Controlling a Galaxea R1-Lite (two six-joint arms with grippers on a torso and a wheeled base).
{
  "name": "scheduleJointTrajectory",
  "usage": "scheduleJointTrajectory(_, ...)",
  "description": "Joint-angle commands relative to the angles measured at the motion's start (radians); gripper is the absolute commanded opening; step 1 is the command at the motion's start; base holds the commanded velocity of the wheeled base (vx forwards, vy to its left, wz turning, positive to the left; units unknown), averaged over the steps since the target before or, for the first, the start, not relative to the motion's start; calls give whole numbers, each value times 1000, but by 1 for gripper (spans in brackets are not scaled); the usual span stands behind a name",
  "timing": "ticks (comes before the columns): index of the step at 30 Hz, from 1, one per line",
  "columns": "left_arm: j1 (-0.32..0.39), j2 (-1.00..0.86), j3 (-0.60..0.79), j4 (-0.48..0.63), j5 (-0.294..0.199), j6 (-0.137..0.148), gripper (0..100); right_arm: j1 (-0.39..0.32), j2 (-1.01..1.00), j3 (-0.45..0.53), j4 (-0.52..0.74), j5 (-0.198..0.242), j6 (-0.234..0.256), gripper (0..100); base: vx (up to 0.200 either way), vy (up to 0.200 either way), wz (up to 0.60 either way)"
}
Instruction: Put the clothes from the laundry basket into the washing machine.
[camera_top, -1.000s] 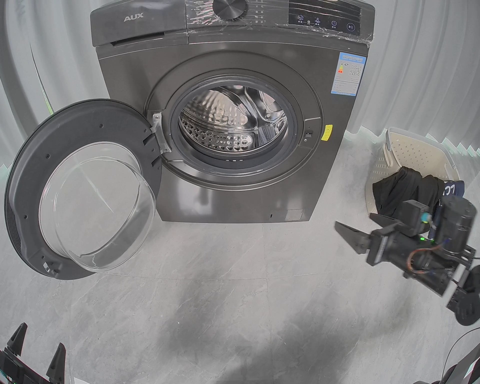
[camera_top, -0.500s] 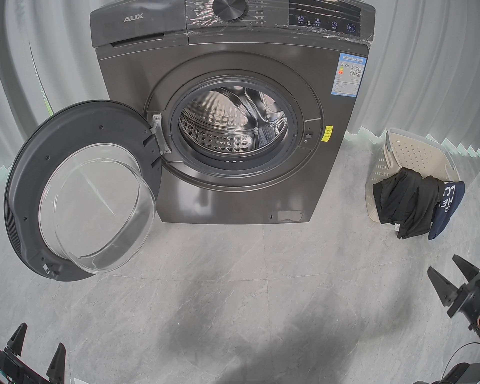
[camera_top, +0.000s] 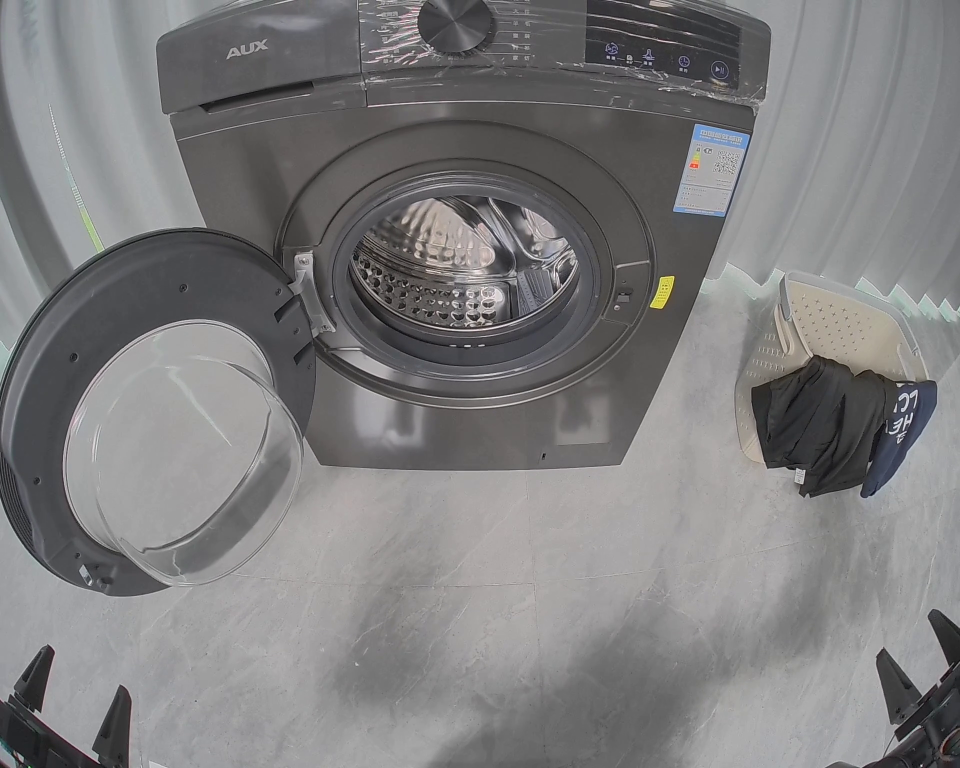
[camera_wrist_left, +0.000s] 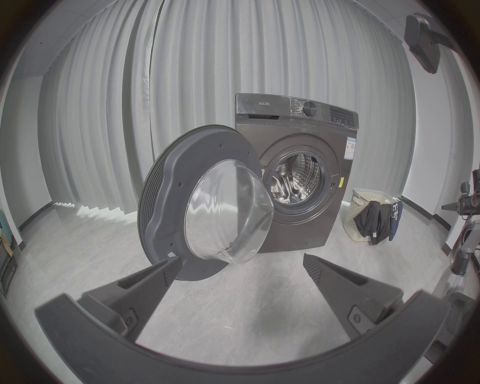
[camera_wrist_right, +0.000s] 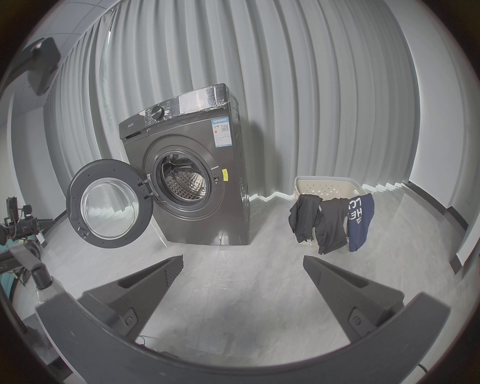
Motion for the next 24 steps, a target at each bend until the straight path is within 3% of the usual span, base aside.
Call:
scheduleJointTrajectory(1, 1, -13, 16, 0, 1, -1, 100, -38, -146, 16, 23, 10, -9, 100, 0, -200, 0)
scheduleJointTrajectory(3, 1, -13, 16, 0, 1, -3, 100, -38, -146, 16, 23, -8, -12, 100, 0, -200, 0)
scheduleJointTrajectory(7, 1, -13, 16, 0, 1, -3, 100, -37, -146, 16, 66, -103, -11, 100, 0, -200, 0)
scheduleJointTrajectory(13, 1, -13, 16, 0, 1, -3, 100, -38, -146, 16, 75, -82, -48, 100, 0, -200, 0)
scheduleJointTrajectory(17, 1, -13, 16, 0, 3, -1, 100, -38, -146, 16, 73, -59, -51, 100, 0, -200, 0)
scheduleJointTrajectory(24, 1, -13, 16, 0, 4, 0, 100, -38, -146, 16, 72, -57, -51, 100, 0, -200, 0)
